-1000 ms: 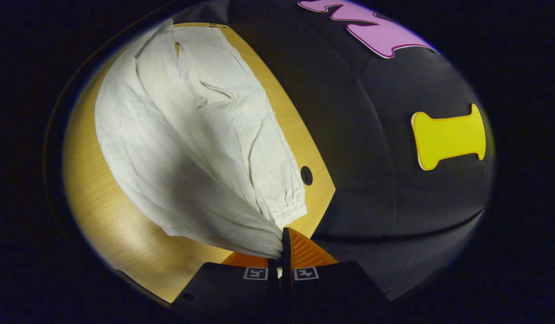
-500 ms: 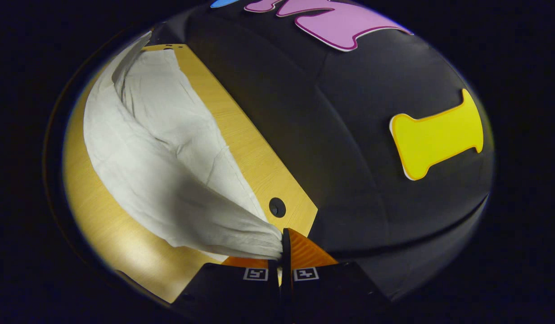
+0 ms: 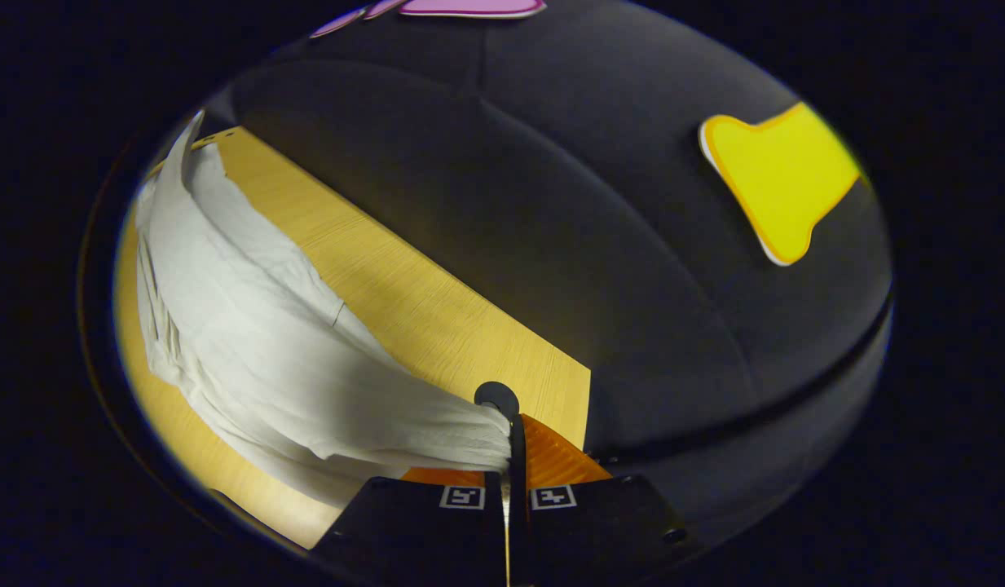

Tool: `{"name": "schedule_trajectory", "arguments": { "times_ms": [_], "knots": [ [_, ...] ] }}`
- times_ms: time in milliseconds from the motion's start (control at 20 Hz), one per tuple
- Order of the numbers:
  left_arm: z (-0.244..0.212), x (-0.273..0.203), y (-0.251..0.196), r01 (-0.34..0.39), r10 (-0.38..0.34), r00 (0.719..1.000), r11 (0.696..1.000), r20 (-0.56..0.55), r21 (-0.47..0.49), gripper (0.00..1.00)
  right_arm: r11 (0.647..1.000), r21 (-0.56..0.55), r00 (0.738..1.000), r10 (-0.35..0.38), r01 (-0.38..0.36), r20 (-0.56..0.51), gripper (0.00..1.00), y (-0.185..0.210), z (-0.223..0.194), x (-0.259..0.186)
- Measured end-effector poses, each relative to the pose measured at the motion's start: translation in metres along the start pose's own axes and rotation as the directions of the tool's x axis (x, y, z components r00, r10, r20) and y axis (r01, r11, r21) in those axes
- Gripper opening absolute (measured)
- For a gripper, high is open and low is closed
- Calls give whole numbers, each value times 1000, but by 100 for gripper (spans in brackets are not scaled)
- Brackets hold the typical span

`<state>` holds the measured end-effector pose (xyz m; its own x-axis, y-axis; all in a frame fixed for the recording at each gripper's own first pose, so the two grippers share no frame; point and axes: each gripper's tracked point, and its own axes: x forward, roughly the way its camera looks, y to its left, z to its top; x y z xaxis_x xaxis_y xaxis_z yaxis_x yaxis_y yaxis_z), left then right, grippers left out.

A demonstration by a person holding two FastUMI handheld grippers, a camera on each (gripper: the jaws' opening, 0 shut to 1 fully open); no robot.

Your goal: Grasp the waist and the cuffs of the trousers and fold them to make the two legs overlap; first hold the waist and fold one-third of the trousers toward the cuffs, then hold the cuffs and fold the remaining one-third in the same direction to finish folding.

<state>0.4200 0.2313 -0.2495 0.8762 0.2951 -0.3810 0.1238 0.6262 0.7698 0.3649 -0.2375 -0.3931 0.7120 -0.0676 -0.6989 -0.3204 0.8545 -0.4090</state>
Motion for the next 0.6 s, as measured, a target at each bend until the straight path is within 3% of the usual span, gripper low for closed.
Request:
{"name": "schedule_trajectory", "arguments": {
  "times_ms": [150, 300, 350, 450, 500, 550, 600],
  "knots": [
    [2, 29, -16, 6, -6, 1000, 999, -13, -43, 5, 985, 172, 999, 16, -8, -43, 6, 0, -6, 15],
    [0, 41, -31, 24, -27, 999, 993, -28, -119, 7, 964, 267, 995, 42, -15, -96, 6, 1, -19, 19],
    [-3, 42, -34, 21, -24, 999, 991, -25, -135, 11, 954, 299, 994, 52, -22, -94, 14, 2, -17, 18],
    [-9, 41, -33, 17, -22, 999, 986, -27, -166, 43, 927, 374, 995, 54, -18, -87, 28, 5, -13, 22],
    [-11, 38, -31, 10, -15, 999, 983, -28, -182, 58, 911, 412, 995, 58, -20, -80, 51, 5, -10, 21],
    [-12, 35, -25, -1, -5, 1000, 980, -27, -200, 68, 893, 450, 995, 71, -31, -72, 73, 3, -6, 14],
    [-12, 31, -19, -12, 7, 1000, 975, -24, -224, 71, 874, 484, 994, 85, -42, -68, 96, 1, -5, 11]
  ]
}}
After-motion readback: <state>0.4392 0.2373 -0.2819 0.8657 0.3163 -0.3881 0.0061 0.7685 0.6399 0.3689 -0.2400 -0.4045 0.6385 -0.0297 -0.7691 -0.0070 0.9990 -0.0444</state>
